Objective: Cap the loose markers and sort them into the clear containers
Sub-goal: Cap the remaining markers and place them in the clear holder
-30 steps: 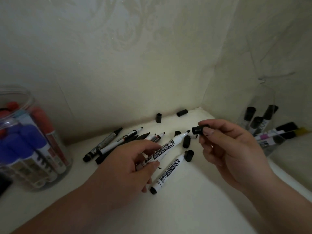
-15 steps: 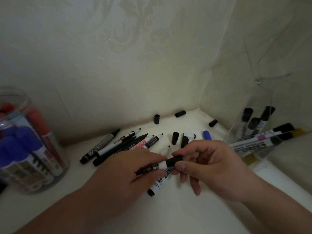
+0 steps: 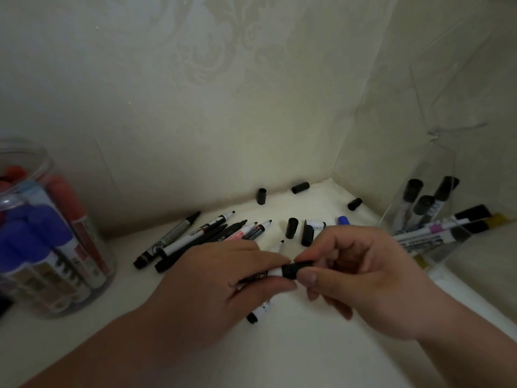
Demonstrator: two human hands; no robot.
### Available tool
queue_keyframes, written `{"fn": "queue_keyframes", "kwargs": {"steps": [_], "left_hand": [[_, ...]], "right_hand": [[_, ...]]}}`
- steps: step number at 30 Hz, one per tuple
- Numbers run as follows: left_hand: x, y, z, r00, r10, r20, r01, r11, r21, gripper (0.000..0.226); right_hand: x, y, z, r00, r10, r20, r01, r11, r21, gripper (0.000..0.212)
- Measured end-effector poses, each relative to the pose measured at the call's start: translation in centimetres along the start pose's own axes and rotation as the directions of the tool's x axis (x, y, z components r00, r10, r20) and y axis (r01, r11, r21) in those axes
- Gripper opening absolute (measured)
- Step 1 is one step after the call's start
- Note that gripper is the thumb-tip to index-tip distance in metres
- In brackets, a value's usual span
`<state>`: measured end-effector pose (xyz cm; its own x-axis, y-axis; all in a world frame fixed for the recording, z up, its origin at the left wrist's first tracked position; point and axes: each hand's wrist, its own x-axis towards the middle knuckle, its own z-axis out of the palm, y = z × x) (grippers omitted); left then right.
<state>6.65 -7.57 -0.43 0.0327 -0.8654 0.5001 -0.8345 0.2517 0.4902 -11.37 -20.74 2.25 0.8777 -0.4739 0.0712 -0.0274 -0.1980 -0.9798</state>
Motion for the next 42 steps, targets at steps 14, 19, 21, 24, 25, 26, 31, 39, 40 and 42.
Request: {"fn": "queue_keyframes", "kwargs": {"steps": [14,19,21,24,25,26,31,39,40,42], "left_hand": [[-0.3,-1.7,-0.9,0.888,-0.398,-0.232,0.355,0.912,-0.205,0.018],[-0.4,-1.4,0.5,0.899,-0.38,-0.216,0.36,0.924,-0.126,0.017],[-0.5,-1.6,0.7,0.907,-0.371,-0.2,0.358,0.929,-0.1,0.022],[-0.7,-2.1,1.1,0.919,-0.36,-0.161,0.352,0.933,-0.077,0.026],[-0.8,-2.3,1.2,0.92,-0.357,-0.164,0.349,0.934,-0.075,0.027],[-0.9,-2.5,1.2,0.919,-0.356,-0.173,0.348,0.935,-0.075,0.026],[-0.7,-2.9,1.5,0.916,-0.339,-0.215,0.323,0.94,-0.107,0.022],[-0.4,-3.5,2.0,0.925,-0.309,-0.223,0.294,0.951,-0.099,0.034],[-0.5,-3.5,1.9,0.924,-0.311,-0.222,0.297,0.95,-0.095,0.038],[-0.7,-3.8,1.9,0.924,-0.311,-0.224,0.297,0.95,-0.097,0.046]], "right_hand": [[-0.6,-0.5,-4.5,0.991,-0.023,-0.129,-0.084,0.644,-0.76,0.01],[0.2,0.4,-3.9,0.934,0.285,-0.216,-0.318,0.387,-0.866,0.007],[0.5,0.9,-3.6,0.916,0.344,-0.205,-0.336,0.383,-0.86,0.006],[0.8,1.1,-3.2,0.908,0.368,-0.2,-0.343,0.379,-0.86,0.006],[0.7,0.9,-3.1,0.904,0.376,-0.203,-0.352,0.384,-0.854,0.007],[0.6,0.4,-3.2,0.894,0.395,-0.211,-0.369,0.384,-0.846,0.014],[0.5,-4.4,-3.6,0.885,0.308,-0.349,-0.442,0.323,-0.837,0.032],[12.5,-3.9,-2.6,0.878,0.278,-0.39,-0.345,-0.198,-0.918,0.016],[13.2,-3.1,-2.9,0.846,0.347,-0.404,-0.328,-0.259,-0.909,0.011],[14.1,-1.4,-3.7,0.777,0.451,-0.44,-0.291,-0.364,-0.885,0.014]]}}
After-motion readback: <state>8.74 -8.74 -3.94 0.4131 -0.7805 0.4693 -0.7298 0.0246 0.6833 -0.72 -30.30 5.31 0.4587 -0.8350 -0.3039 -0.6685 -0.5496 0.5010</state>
